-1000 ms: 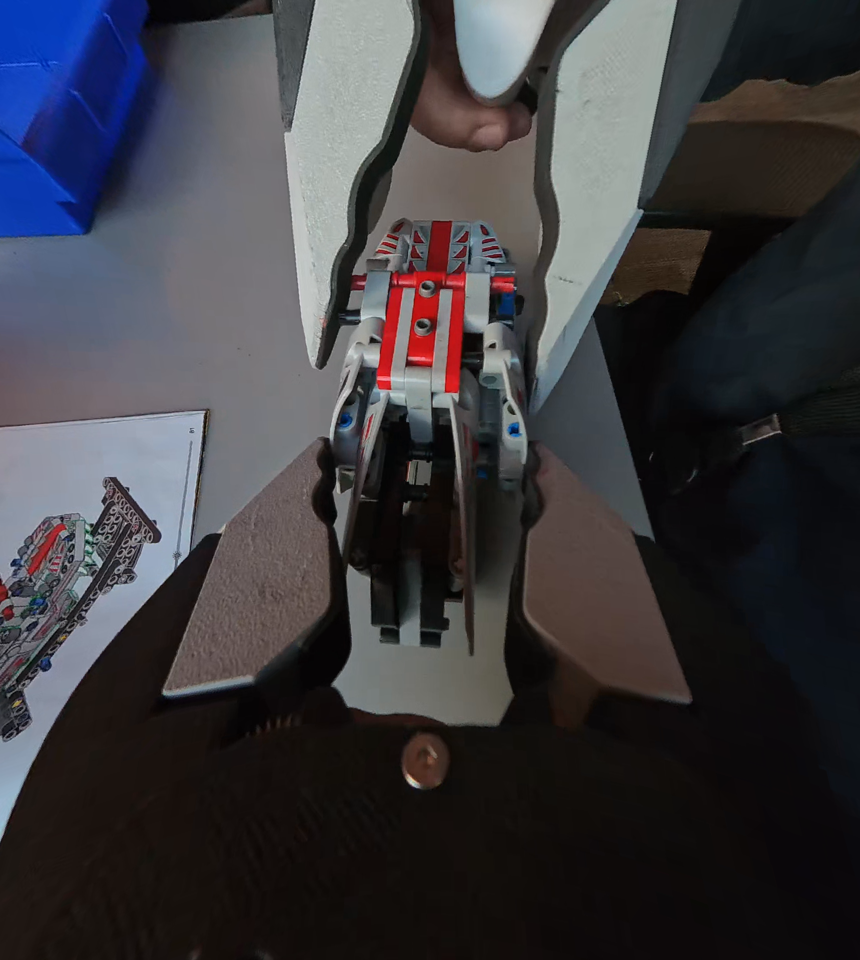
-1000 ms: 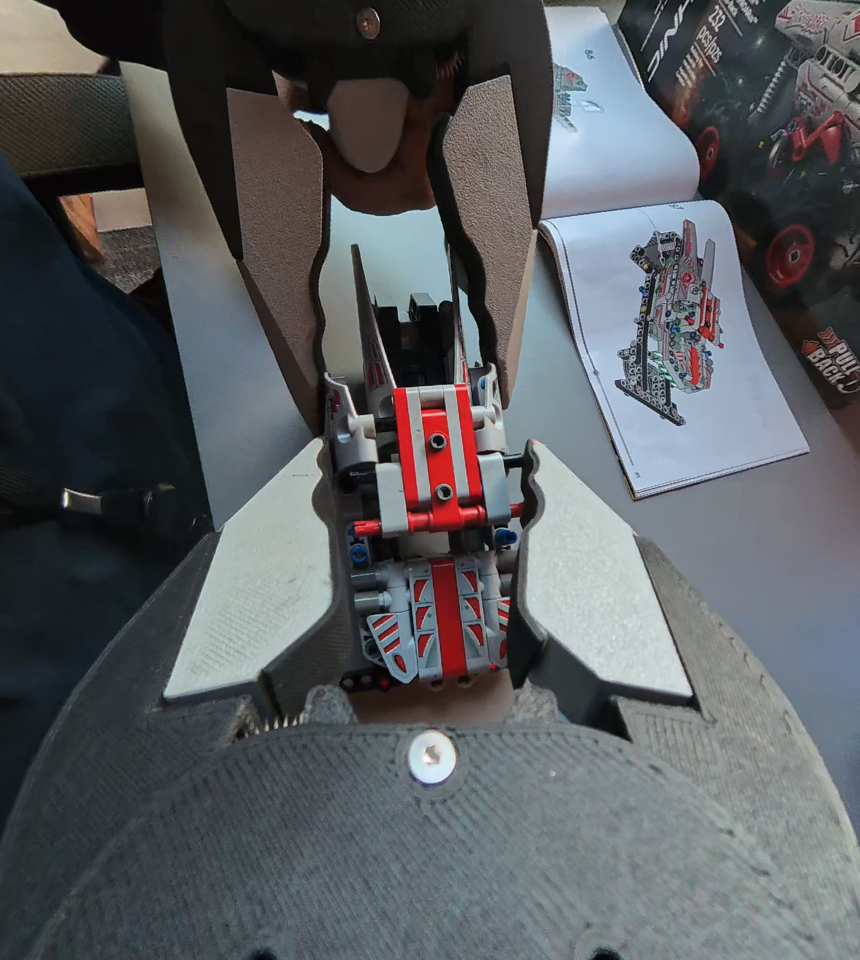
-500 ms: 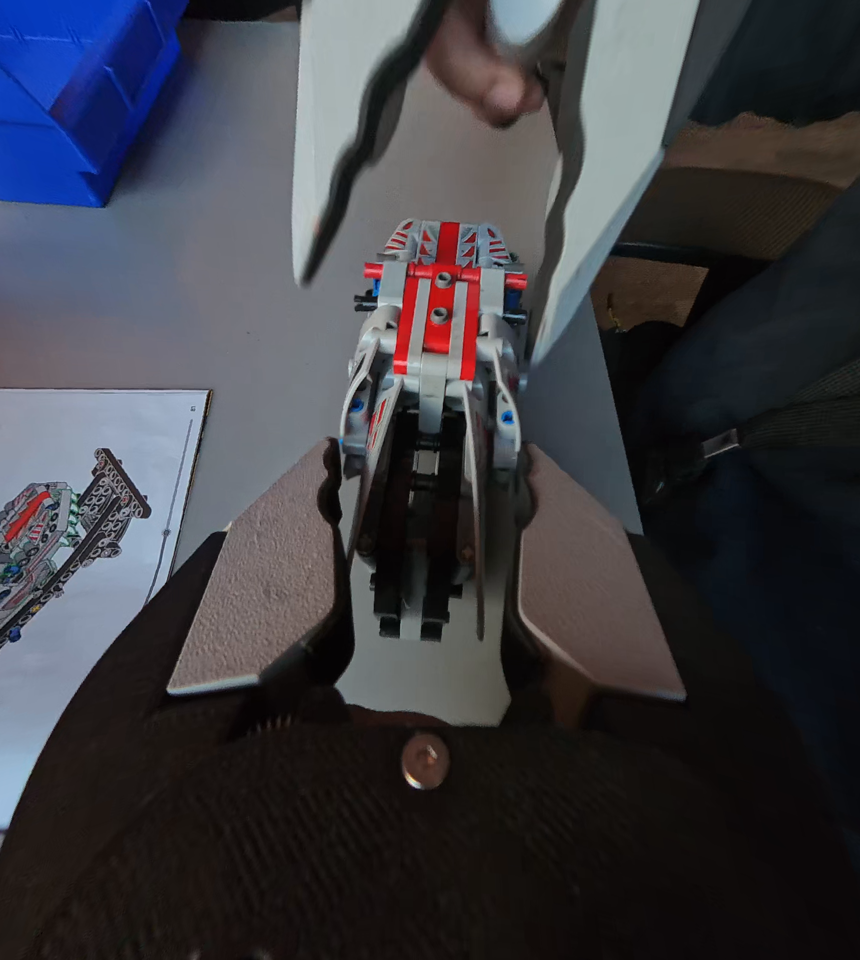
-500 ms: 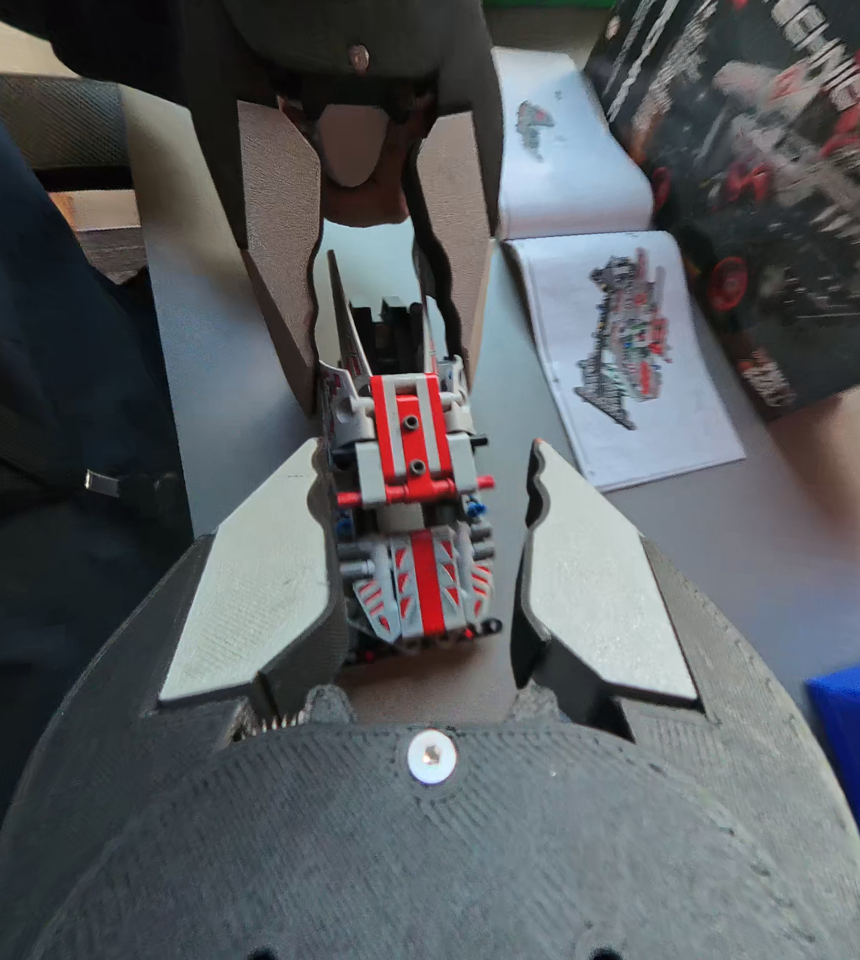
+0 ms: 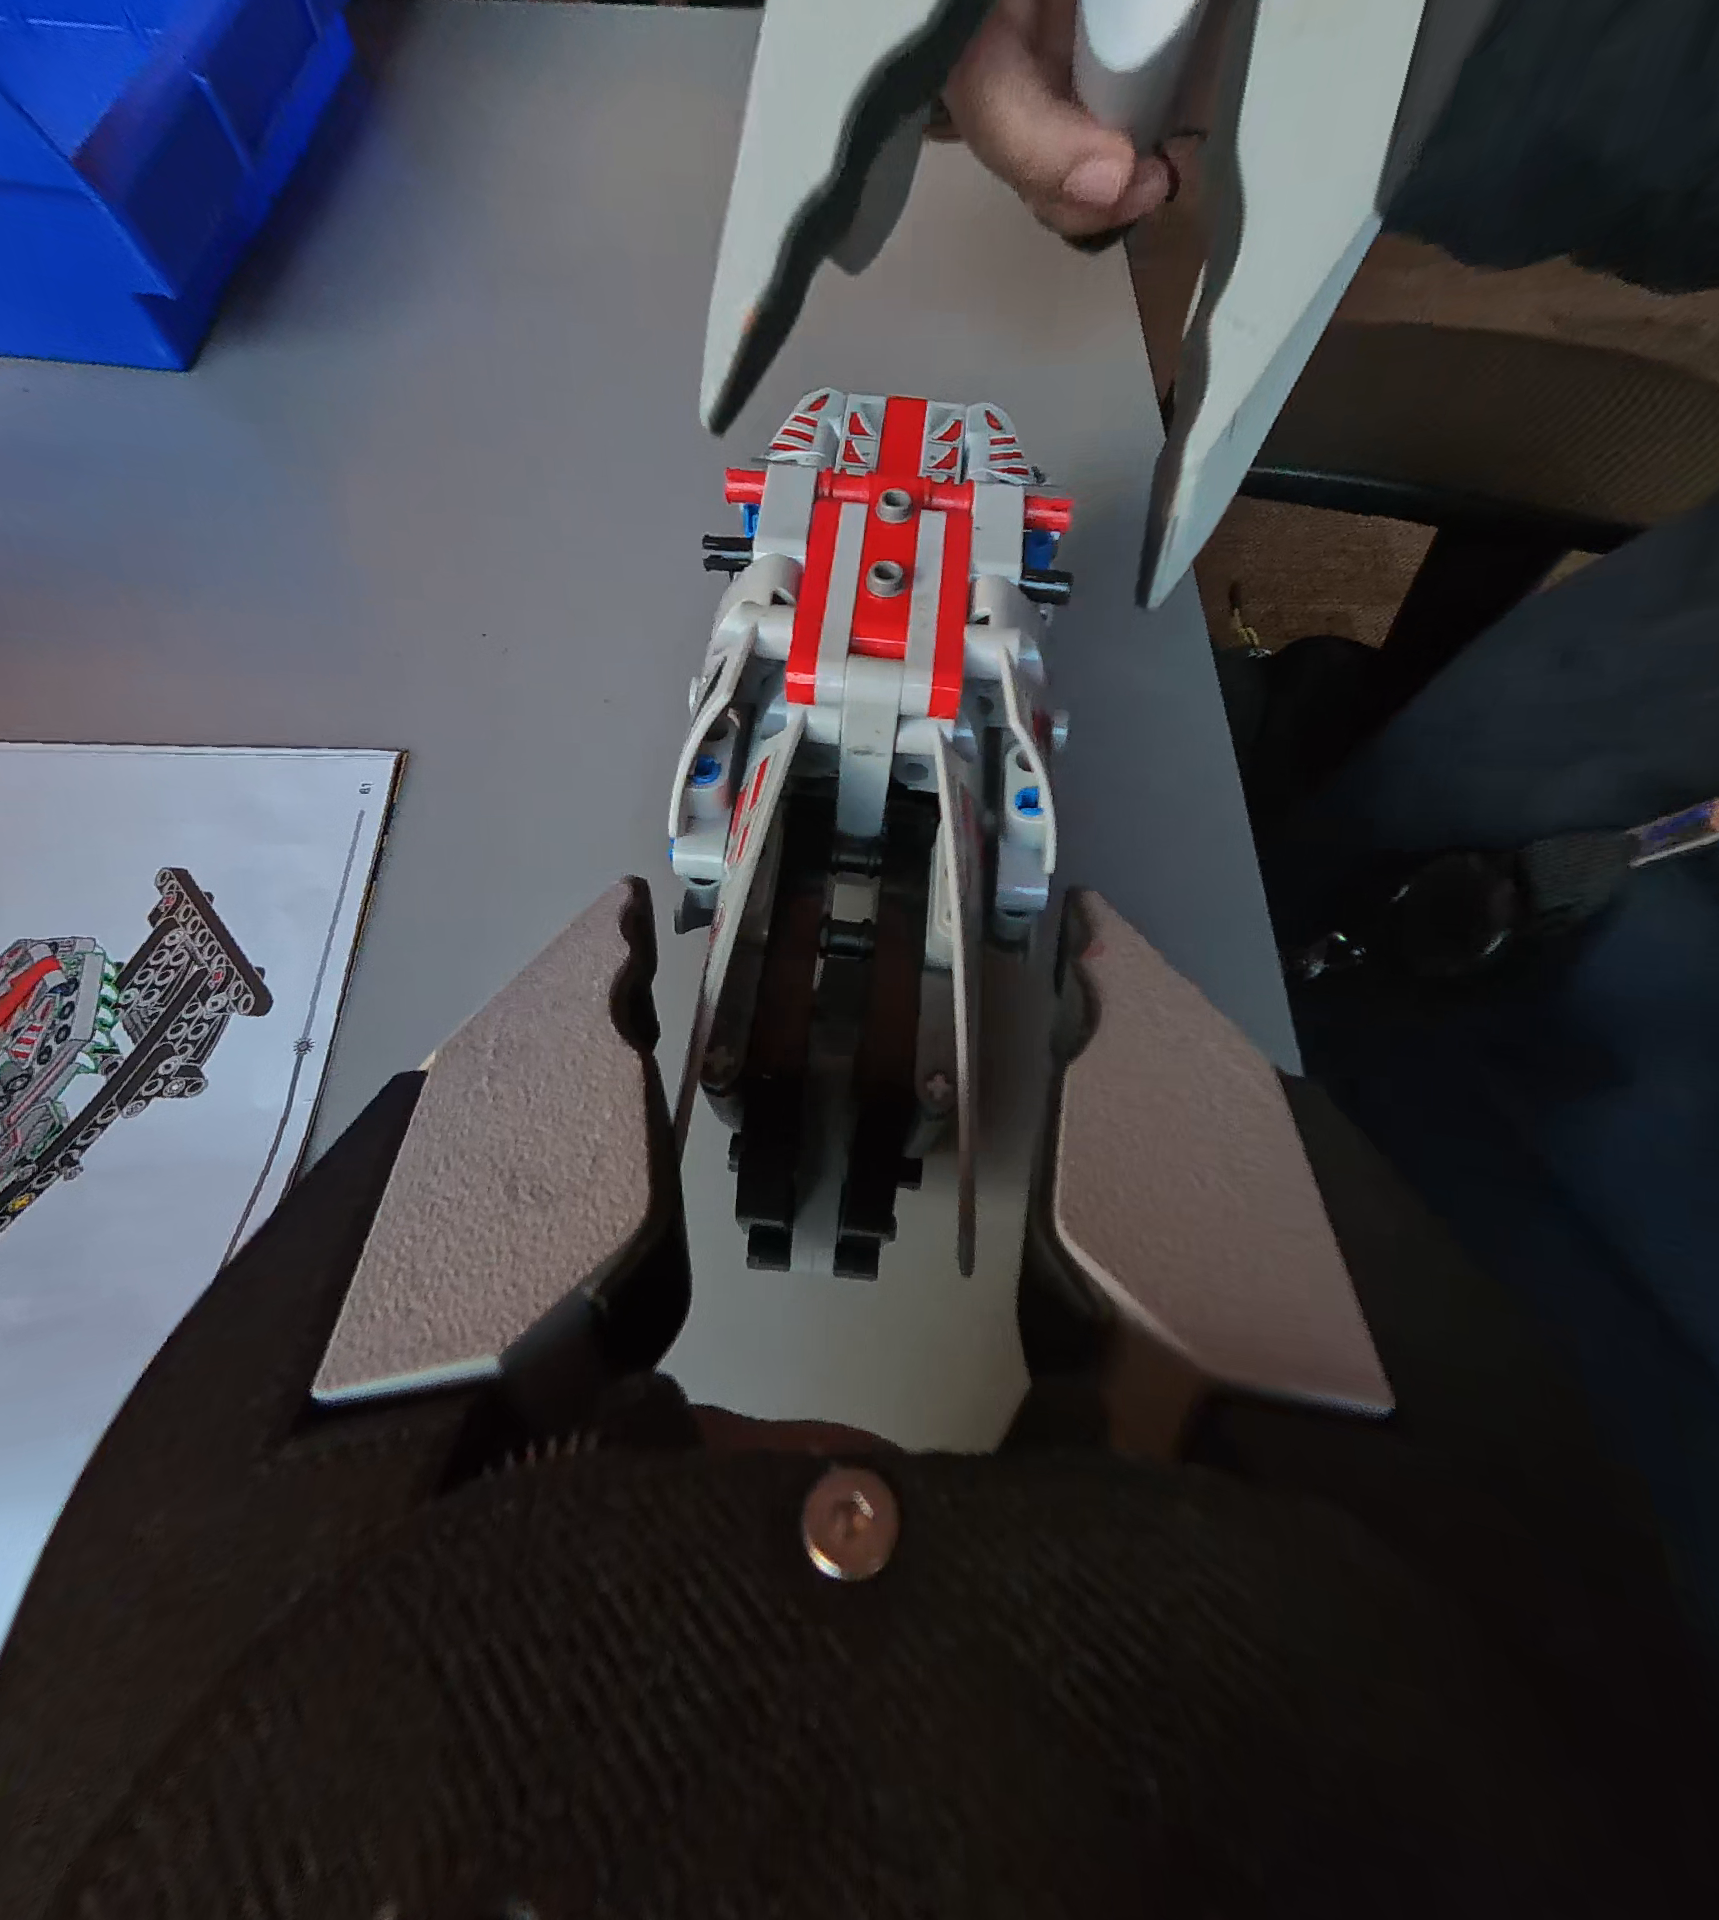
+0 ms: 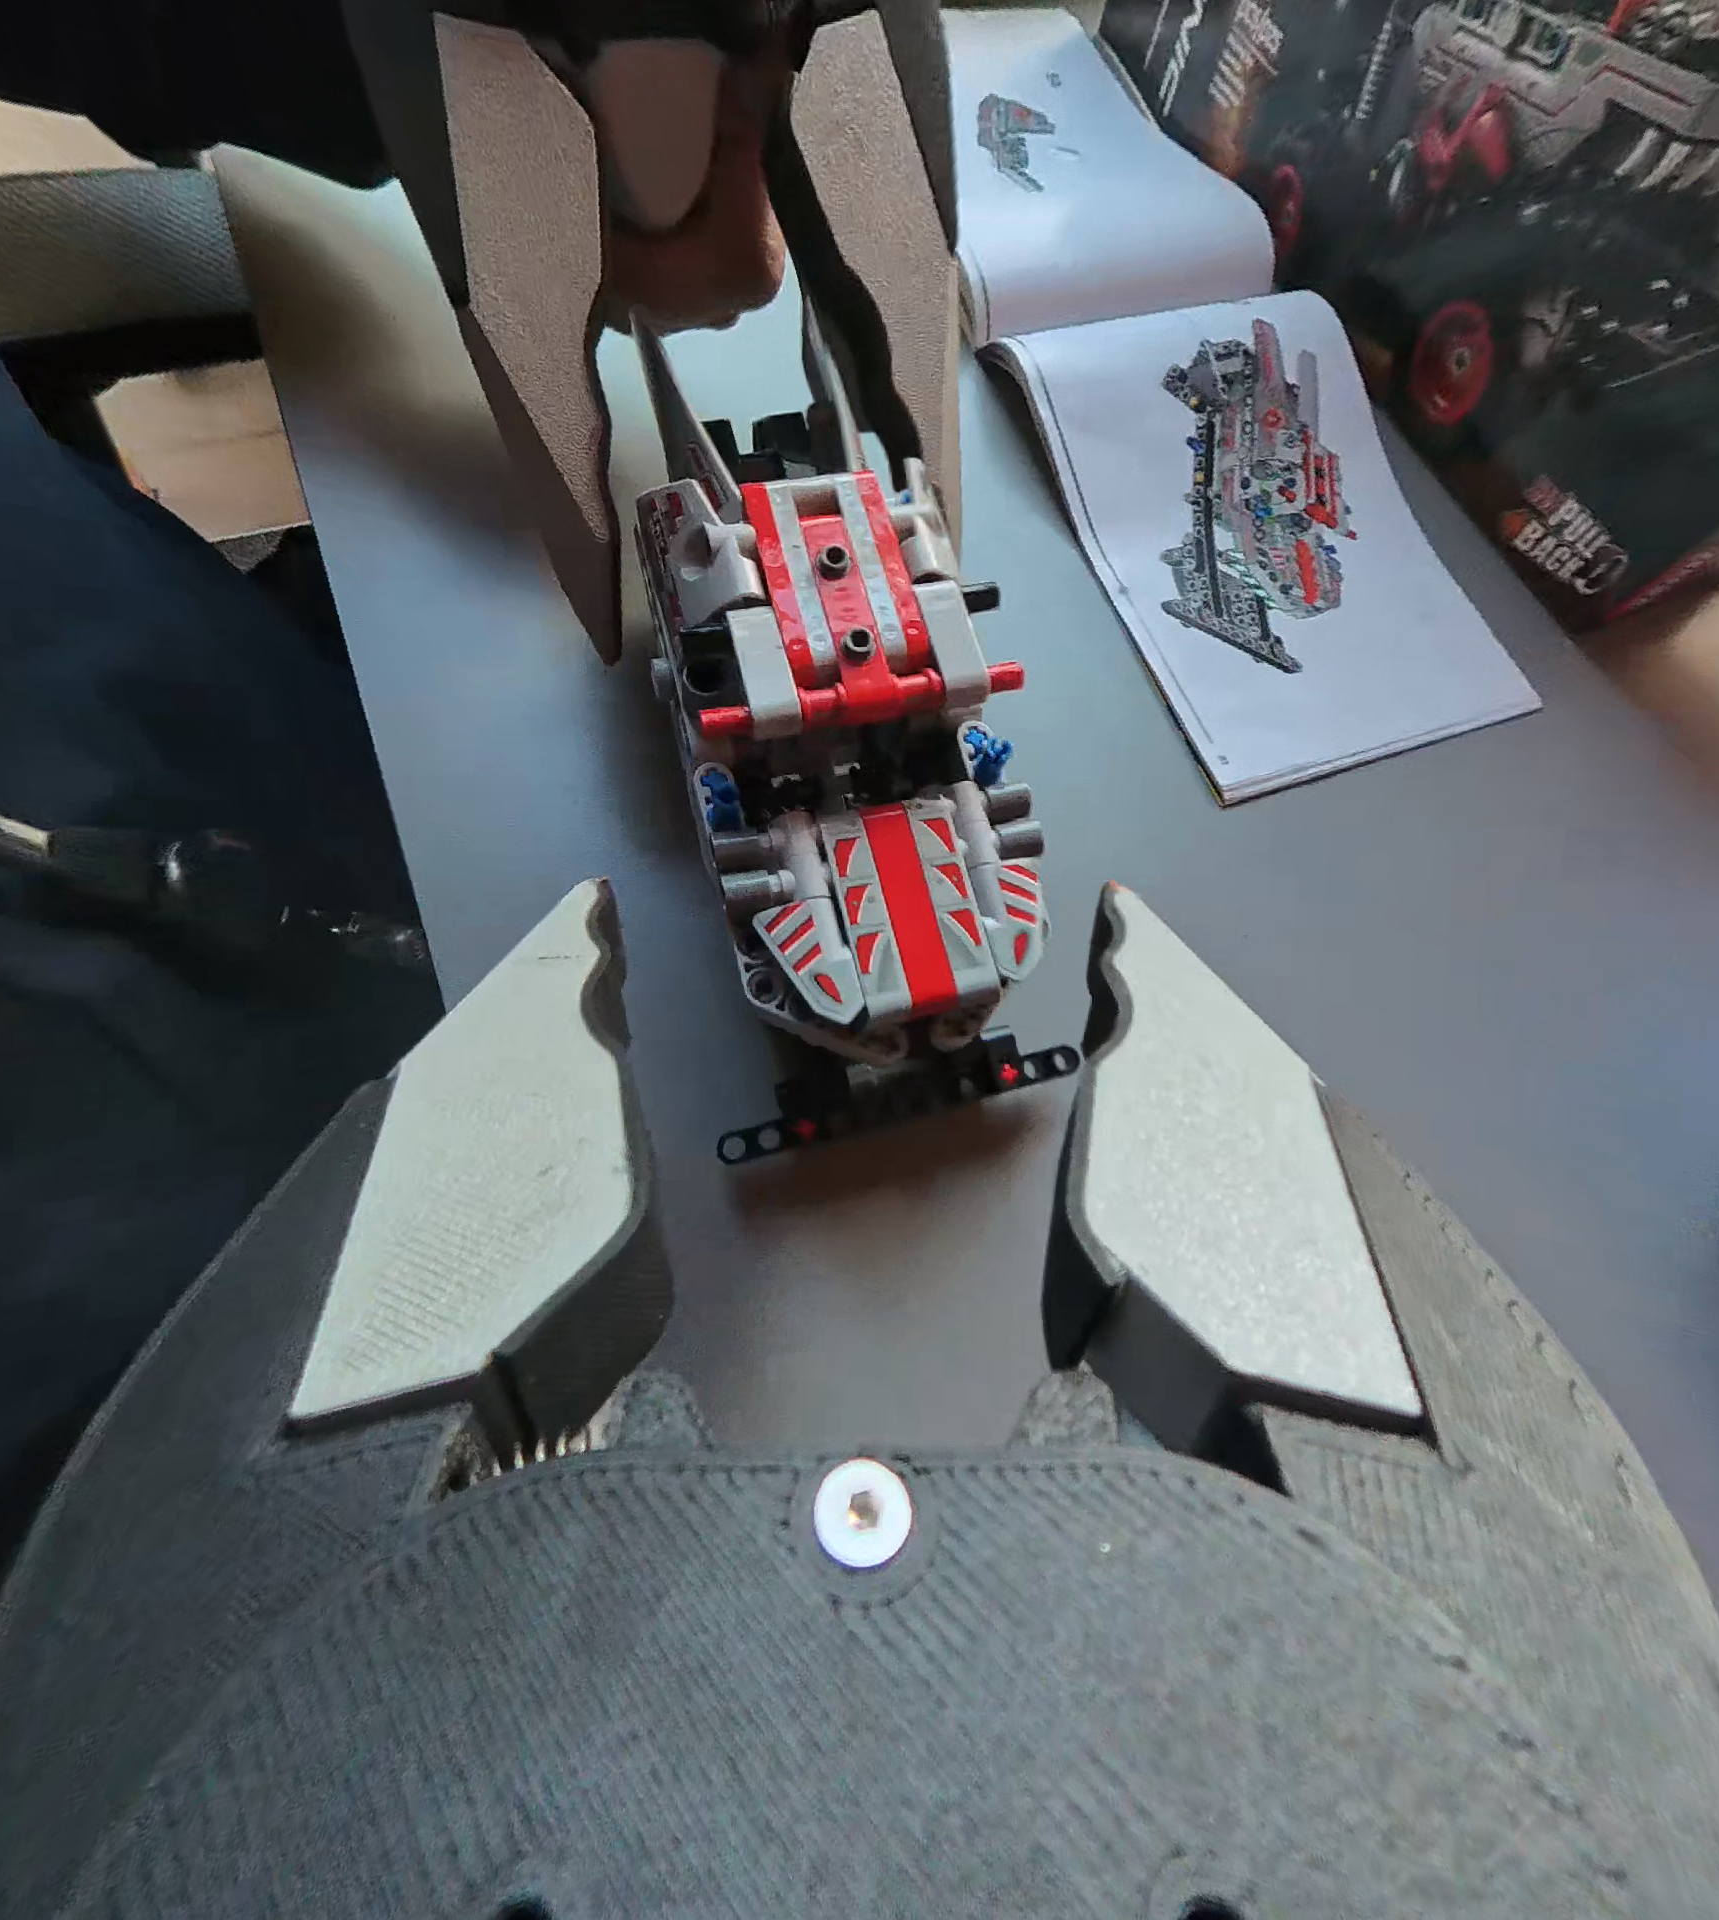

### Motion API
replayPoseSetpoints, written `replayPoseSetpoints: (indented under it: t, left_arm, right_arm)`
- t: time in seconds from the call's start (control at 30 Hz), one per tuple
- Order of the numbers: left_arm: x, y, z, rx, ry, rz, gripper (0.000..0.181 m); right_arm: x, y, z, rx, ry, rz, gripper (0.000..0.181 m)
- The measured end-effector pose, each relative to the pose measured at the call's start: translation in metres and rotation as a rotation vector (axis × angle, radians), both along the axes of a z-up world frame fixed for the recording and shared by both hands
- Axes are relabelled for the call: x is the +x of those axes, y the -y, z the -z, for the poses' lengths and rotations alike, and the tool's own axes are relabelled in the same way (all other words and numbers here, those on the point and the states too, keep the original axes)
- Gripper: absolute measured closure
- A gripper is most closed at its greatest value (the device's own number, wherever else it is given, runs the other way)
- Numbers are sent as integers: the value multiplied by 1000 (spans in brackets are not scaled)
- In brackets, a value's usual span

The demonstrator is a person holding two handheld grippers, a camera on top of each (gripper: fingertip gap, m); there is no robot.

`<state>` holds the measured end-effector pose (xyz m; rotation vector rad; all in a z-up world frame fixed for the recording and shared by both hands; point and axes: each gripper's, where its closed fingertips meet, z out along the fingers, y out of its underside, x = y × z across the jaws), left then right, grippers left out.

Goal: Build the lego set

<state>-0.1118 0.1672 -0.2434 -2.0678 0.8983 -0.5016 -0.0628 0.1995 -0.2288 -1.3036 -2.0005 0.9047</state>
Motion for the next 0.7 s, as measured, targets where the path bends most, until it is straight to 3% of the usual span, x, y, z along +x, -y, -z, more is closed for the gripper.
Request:
replayPoseSetpoints:
  t: [0.27,0.7]
  left_arm:
    - [4,-6,0,20,9,-3,112]
    - [4,-8,0,36,11,10,117]
  right_arm:
    - [-14,-2,5,41,-46,-12,113]
    - [-15,-3,5,30,-97,-36,114]
